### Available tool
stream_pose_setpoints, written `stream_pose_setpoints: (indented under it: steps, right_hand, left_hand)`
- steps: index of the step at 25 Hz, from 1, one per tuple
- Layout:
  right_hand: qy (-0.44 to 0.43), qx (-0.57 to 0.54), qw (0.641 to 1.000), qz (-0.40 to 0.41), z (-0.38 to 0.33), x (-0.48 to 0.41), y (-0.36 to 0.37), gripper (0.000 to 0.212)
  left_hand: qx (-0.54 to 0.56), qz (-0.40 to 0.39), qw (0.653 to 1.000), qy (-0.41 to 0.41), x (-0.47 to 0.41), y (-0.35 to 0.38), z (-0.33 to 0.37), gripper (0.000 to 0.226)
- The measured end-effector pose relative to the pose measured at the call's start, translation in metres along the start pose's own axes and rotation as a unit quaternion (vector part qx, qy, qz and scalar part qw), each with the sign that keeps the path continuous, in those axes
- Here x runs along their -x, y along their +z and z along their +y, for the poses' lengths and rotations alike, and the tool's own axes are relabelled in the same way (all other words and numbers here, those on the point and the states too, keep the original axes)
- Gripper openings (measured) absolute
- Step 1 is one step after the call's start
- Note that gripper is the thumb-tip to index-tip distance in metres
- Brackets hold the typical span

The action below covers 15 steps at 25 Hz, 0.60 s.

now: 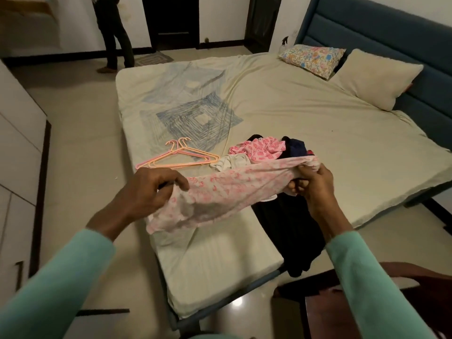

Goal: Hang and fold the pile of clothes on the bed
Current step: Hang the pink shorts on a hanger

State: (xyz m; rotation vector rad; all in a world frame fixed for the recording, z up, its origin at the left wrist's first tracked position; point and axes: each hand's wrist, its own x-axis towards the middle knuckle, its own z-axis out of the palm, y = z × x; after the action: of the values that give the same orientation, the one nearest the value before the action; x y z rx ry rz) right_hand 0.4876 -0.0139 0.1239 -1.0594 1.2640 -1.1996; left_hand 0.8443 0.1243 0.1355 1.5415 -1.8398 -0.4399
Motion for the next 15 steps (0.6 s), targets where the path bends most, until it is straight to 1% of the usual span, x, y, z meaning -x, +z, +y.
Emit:
stream_pose_setpoints:
  steps: [1, 2, 4, 5, 7, 8, 9, 12, 13, 14, 15]
  right_hand:
    - [0.007, 0.024, 1.0, -0.003, 0.004, -0.001, -0.005, 0.012]
    - [0.005, 0.025, 1.0, 0.002, 0.007, -0.003, -0.013, 0.014]
    - [-0.01, -0.023, 1.0, 0.018, 0.006, -0.006, -0.029, 0.016]
    - [-0.01, -0.042, 0.999, 0.023, 0.007, -0.007, -0.038, 0.014]
    - [0.016, -0.053, 0.998, 0.029, 0.018, -0.009, -0.053, 0.013]
    - [0.027, -0.052, 0.998, 0.034, 0.028, -0.009, -0.061, 0.017]
    - [0.017, -0.05, 0.998, 0.047, 0.039, -0.008, -0.07, 0.019]
    - [-0.089, -0.044, 0.986, 0.133, 0.063, 0.004, -0.09, 0.016]
    - [-0.096, -0.027, 0.985, 0.138, 0.069, 0.007, -0.093, 0.017]
    - [-0.08, -0.003, 0.988, 0.131, 0.077, 0.01, -0.094, 0.019]
    - [-0.067, 0.017, 0.99, 0.12, 0.083, 0.014, -0.094, 0.02]
  left_hand:
    - [-0.002, -0.011, 1.0, -0.021, 0.001, 0.002, 0.004, 0.047]
    - [0.015, 0.008, 0.999, -0.032, 0.004, 0.006, 0.013, 0.046]
    - [0.063, 0.067, 0.995, -0.032, 0.015, 0.02, 0.036, 0.037]
    - [0.082, 0.073, 0.993, -0.038, 0.021, 0.029, 0.049, 0.028]
    - [0.061, 0.043, 0.993, -0.091, 0.023, 0.049, 0.064, 0.007]
    - [0.036, 0.027, 0.991, -0.124, 0.026, 0.059, 0.068, 0.004]
    - [0.02, 0.041, 0.989, -0.137, 0.031, 0.071, 0.074, 0.009]
    - [0.027, 0.129, 0.989, -0.07, 0.059, 0.108, 0.098, 0.016]
    - [0.025, 0.132, 0.988, -0.069, 0.067, 0.119, 0.104, 0.018]
    - [0.026, 0.121, 0.988, -0.095, 0.074, 0.13, 0.103, 0.018]
    - [0.03, 0.104, 0.984, -0.141, 0.081, 0.138, 0.1, 0.021]
